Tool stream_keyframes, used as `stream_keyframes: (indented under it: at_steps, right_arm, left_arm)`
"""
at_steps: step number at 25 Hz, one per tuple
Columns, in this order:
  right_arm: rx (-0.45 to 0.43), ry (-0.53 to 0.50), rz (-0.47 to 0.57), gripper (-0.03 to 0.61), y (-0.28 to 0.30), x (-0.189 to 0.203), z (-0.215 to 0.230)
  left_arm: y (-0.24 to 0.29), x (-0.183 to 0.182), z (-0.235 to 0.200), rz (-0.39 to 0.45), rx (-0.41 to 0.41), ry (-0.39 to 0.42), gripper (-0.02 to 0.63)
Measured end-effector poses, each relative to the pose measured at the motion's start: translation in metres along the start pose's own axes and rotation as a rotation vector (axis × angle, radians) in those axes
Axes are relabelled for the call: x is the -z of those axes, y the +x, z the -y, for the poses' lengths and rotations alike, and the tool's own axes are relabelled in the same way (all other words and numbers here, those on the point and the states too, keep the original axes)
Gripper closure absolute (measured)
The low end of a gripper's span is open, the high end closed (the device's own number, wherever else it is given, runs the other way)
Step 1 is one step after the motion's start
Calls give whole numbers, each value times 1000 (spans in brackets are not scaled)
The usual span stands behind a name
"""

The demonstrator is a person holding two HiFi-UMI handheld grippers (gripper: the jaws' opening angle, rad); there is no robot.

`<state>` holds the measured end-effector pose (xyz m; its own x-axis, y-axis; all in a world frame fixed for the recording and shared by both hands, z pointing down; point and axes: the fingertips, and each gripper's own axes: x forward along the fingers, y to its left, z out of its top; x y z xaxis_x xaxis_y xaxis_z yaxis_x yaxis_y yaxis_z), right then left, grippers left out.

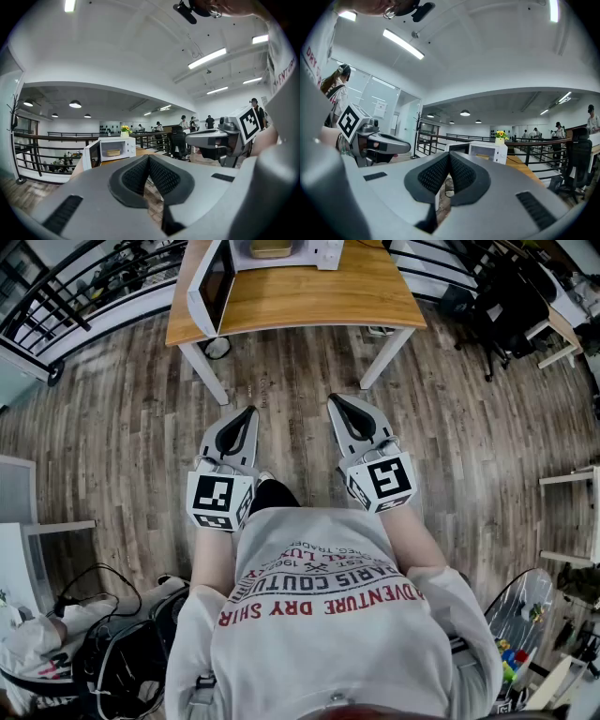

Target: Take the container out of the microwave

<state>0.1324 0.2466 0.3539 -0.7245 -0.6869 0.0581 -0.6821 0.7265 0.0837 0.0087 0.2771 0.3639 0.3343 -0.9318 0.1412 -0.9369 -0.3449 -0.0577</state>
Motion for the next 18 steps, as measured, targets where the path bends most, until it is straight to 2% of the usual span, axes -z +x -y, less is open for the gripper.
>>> stream_keyframes:
  at_steps: [11,18]
  right_arm:
    - [-3,30,-12,551,-1,3,10]
    - [10,51,21,548,6,4,33]
  left_arm:
    - [11,-7,7,-8,14,-12,600]
    - [28,-6,5,-16,19,-19,600]
